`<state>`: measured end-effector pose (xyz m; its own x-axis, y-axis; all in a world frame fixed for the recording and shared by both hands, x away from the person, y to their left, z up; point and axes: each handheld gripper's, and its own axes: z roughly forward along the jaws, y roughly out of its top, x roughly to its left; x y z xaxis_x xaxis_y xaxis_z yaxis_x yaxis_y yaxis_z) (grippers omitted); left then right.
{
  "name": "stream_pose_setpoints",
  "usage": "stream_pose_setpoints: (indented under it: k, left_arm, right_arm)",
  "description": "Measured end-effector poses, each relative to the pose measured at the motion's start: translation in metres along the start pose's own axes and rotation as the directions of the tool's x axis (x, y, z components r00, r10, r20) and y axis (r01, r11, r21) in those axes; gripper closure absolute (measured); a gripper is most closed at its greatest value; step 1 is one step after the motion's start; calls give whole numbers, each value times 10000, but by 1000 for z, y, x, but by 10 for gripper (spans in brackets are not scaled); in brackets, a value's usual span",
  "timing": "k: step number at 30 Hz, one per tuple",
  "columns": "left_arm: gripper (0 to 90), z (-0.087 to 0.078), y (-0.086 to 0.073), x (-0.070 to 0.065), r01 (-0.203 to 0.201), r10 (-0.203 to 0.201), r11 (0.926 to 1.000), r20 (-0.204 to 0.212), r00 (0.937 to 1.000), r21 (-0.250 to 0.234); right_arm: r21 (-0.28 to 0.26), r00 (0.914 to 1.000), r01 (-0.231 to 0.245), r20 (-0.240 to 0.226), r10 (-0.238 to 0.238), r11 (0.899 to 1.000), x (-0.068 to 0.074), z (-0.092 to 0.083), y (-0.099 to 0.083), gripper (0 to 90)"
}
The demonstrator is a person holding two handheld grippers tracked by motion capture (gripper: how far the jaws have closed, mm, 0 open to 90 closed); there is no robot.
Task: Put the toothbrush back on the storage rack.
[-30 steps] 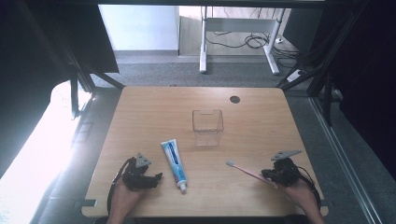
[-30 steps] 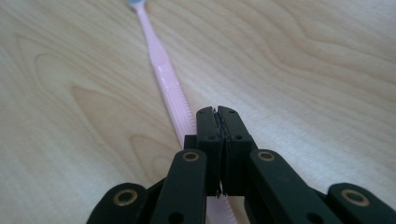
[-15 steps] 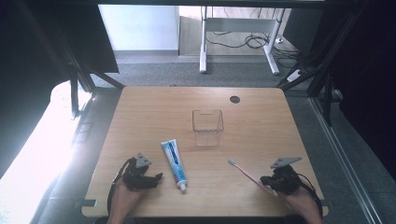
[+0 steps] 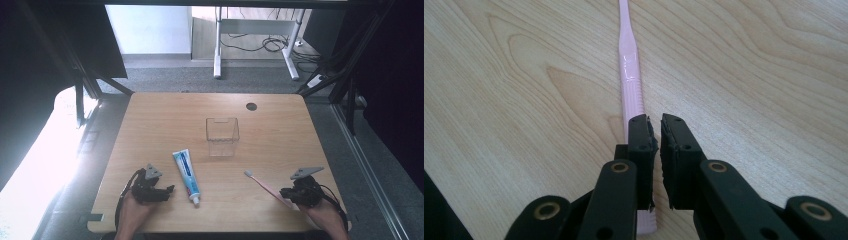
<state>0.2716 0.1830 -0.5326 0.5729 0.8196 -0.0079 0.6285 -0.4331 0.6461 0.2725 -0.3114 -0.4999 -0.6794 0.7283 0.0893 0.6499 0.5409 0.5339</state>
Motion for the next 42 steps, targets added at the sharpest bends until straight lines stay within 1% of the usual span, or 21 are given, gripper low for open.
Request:
stream_pose_setpoints:
  k: [2, 3, 6, 7, 11, 14, 16, 19, 22, 26, 30, 31, 32, 33, 34, 35, 36, 37, 41, 42]
  left_arm:
    - [223, 0, 0, 0, 3, -3, 10000, -3, 10000, 0]
    - [223, 0, 0, 0, -5, 5, 10000, 6, 10000, -7]
    - [224, 0, 0, -1, 17, -17, 10000, 3, 10000, -13]
    - [224, 0, 0, -1, -6, 6, 10000, -10, 10000, -13]
    - [224, 0, 0, -1, 5, -5, 10000, -14, 10000, 0]
    - [224, 0, 0, -1, -56, 56, 10000, -19, 10000, 1]
    - [224, 0, 0, -1, -51, 51, 10000, -33, 10000, 22]
    - [224, 0, 0, -1, -90, 90, 10000, -27, 10000, 34]
    - [224, 0, 0, -1, -73, 73, 10000, -37, 10000, 47]
    - [224, 0, 0, -1, -110, 110, 9999, -22, 9999, 52]
    - [225, 1, 0, -2, -109, 109, 9999, -16, 9999, 62]
    - [225, 1, 0, -2, -109, 109, 9999, -16, 9999, 62]
    - [225, 1, 0, -2, -107, 107, 9999, -5, 9999, 70]
    - [225, 1, 0, -2, -140, 140, 9999, -16, 9999, 88]
    - [225, 1, 0, -3, -173, 173, 9998, 5, 9999, 108]
    - [225, 1, 0, -3, -173, 173, 9998, 5, 9999, 108]
    - [225, 2, 0, -4, -214, 215, 9997, -23, 9998, 128]
    - [225, 2, 0, -4, -238, 238, 9996, -39, 9997, 139]
    - [225, 1, 0, -3, -199, 199, 9998, -72, 9998, 101]
    - [225, 1, 0, -3, -181, 182, 9998, -69, 9998, 82]
  right_arm:
    - [53, 10000, 44, 13, -44, 10000, 0, -1, 1, 806]
    - [247, 9999, 103, -8, -103, 9996, 0, -1, 4, 784]
    - [478, 9998, 199, 27, -200, 9987, -1, -2, 8, 751]
    - [604, 9997, 239, -24, -238, 9979, -1, -2, 10, 739]
    - [1027, 9996, 294, -48, -290, 9943, -4, 1, 16, 737]
    - [1224, 9997, 184, -190, -162, 9923, -5, 2, 22, 737]
    - [1346, 9994, 255, -255, -222, 9906, -5, 3, 26, 736]
    - [1660, 9985, 499, -291, -457, 9849, -2, 4, 32, 714]
    - [2038, 9975, 657, -373, -593, 9768, 2, 7, 40, 685]
    - [2353, 9962, 842, -397, -770, 9683, 4, 11, 49, 659]
    - [2790, 9936, 1110, -515, -1006, 9538, 8, 15, 57, 641]
    - [2790, 9936, 1110, -515, -1006, 9538, 8, 15, 57, 641]
    - [2918, 9927, 1183, -562, -1065, 9491, 9, 16, 59, 641]
    - [3170, 9914, 1296, -593, -1167, 9395, 11, 19, 62, 649]
    - [3251, 9900, 1401, -622, -1266, 9353, 12, 21, 64, 653]
    - [3251, 9900, 1401, -622, -1266, 9353, 12, 21, 64, 653]
    - [3514, 9885, 1511, -608, -1385, 9239, 13, 24, 67, 663]
    - [3655, 9875, 1574, -601, -1455, 9174, 14, 26, 69, 672]
    - [4084, 9852, 1693, -457, -1652, 8970, 16, 34, 74, 697]
    - [4157, 9824, 1833, -437, -1817, 8908, 16, 36, 75, 705]
